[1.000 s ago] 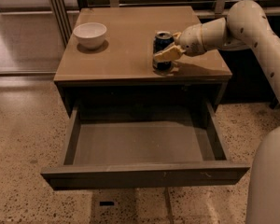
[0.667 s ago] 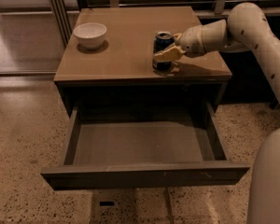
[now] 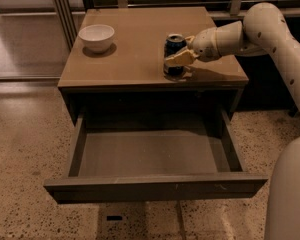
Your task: Pick pepsi can from top drawer and place on counter
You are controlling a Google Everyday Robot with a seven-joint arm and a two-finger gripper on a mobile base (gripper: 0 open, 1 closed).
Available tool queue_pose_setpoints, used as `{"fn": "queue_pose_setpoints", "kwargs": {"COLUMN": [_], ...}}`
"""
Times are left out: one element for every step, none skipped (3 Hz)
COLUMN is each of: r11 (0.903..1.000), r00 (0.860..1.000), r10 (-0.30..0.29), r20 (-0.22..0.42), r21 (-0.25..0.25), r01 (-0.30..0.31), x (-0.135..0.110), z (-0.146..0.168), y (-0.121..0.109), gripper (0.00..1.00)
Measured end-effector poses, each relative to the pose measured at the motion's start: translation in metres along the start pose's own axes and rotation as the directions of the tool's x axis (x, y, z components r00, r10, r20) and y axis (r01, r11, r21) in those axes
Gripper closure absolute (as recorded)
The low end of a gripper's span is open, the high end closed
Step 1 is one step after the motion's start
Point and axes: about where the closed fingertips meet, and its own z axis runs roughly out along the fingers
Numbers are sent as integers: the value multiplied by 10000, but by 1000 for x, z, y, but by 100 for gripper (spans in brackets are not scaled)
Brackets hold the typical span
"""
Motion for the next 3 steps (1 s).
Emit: {"fn": "queue_pose_setpoints", "kwargs": {"r11": [10000, 10000, 10000], "r00": [10000, 10000, 10000], "r10": [0, 0, 0], "r20": [0, 0, 0], "r21": [0, -1, -1], "r01": [0, 0, 0], "x": [0, 0, 0], "z": [0, 0, 0], "y": [0, 0, 0], "gripper": [36, 12, 0]}}
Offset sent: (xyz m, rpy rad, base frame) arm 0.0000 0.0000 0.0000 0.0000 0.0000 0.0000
